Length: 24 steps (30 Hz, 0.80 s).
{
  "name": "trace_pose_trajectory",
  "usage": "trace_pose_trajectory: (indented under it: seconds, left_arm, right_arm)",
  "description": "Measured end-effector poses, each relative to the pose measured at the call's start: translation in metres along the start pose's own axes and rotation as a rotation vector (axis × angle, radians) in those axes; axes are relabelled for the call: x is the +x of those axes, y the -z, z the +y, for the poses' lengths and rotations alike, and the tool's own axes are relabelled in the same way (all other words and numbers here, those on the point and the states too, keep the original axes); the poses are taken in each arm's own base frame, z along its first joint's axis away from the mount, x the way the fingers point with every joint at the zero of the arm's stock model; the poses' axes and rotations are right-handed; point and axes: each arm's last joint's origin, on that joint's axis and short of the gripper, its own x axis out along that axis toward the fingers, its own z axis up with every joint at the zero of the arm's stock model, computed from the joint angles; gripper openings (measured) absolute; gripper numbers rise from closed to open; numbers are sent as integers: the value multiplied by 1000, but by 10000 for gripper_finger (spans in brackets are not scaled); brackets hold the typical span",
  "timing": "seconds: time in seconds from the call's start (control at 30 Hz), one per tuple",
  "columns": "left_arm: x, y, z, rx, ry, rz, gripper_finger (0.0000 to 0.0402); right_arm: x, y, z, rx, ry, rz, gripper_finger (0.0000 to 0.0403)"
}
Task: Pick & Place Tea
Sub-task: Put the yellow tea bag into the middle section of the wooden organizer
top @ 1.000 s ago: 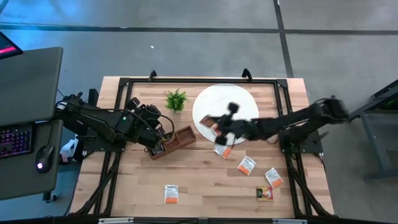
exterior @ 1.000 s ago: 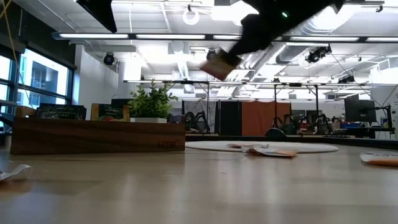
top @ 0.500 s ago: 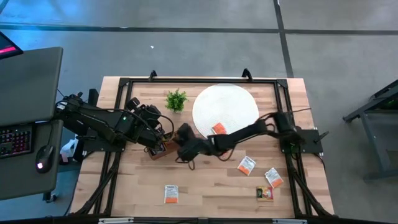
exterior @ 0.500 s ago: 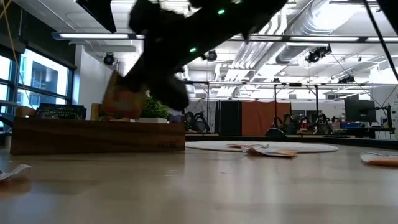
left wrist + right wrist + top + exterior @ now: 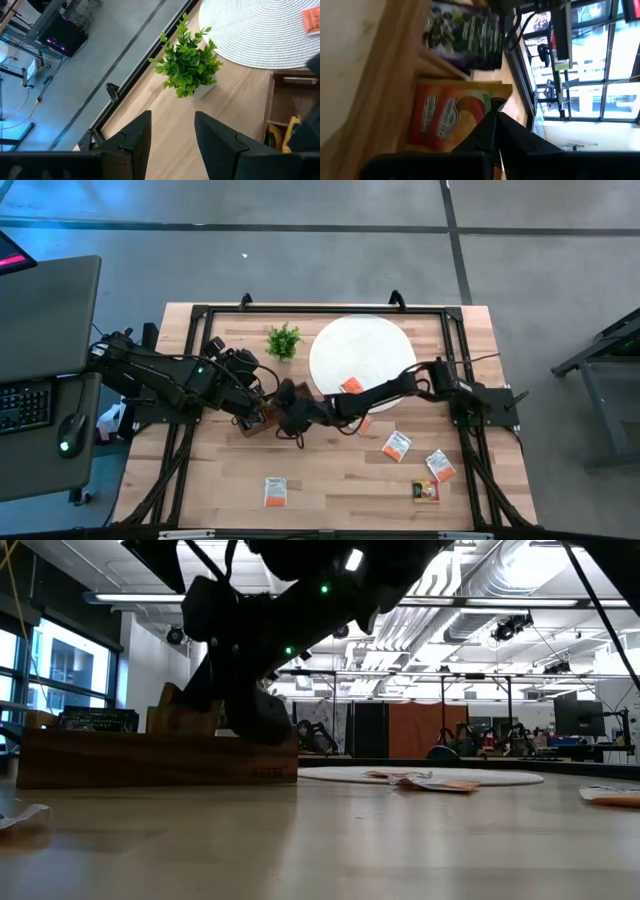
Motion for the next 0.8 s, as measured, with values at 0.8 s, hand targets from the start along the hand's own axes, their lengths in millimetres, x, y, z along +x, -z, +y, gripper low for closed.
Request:
trace_pose_trajectory:
  seconds: [0.8]
  left_arm:
    - [0, 0, 0, -1, 3, 3, 147]
  right_arm:
    - [-68, -23, -11, 316, -123, 201, 161]
